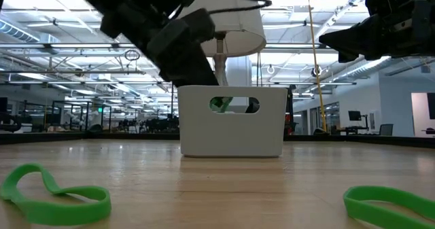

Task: Pick and place rubber bands into bin
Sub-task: Put the green rubber band into the gray bin

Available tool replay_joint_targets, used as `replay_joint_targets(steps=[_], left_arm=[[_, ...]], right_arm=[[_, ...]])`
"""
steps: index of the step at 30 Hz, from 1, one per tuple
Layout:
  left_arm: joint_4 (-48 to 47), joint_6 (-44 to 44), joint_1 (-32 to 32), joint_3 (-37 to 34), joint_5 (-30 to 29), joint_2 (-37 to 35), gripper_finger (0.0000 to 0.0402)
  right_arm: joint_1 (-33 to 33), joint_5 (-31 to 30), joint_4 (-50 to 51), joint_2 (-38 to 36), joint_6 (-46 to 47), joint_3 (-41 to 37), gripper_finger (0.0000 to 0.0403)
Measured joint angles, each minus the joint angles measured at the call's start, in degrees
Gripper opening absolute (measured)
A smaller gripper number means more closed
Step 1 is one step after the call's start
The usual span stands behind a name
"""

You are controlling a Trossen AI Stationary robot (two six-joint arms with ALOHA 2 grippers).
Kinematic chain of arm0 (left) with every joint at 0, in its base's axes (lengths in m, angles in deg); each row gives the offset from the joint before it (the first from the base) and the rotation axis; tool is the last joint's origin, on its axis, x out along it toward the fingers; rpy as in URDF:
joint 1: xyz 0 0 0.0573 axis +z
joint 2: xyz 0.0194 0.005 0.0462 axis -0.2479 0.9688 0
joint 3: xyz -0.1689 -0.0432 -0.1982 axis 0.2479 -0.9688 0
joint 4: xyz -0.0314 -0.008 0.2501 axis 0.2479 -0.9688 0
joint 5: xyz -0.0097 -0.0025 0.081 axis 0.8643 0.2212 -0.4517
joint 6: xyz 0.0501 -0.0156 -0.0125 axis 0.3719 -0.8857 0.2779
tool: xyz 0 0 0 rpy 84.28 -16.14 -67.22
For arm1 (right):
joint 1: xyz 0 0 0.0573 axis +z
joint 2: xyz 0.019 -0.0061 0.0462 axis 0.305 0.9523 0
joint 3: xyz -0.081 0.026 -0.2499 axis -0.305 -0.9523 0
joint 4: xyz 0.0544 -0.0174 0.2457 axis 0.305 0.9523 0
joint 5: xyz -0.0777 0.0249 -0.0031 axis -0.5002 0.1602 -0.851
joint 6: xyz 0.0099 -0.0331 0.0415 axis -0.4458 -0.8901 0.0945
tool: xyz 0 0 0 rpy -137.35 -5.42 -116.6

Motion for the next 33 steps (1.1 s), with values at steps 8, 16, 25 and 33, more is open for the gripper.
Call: replay_joint_targets(steps=[8, 16, 25, 33], left_arm=[[-12.19, 3.82, -2.23, 9.94, -8.01, -0.01, 0.0303], [-15.82, 0.21, -1.47, 10.36, -9.35, 0.05, 0.0303], [-19.49, -0.96, -1.72, 14.13, -9.90, -0.11, 0.0303], [-19.81, -0.41, -1.38, 13.26, -11.29, -0.06, 0.0299]], right_arm=[[0.00, -0.01, -0.07, -0.02, 0.02, 0.00, 0.0000], [0.00, -0.01, 0.33, 0.00, 0.42, 0.00, 0.0000], [-0.01, -1.62, 0.11, 0.40, 0.42, 0.00, 0.0000], [-0.01, -1.32, -0.20, 1.04, 1.05, -0.01, 0.0000]])
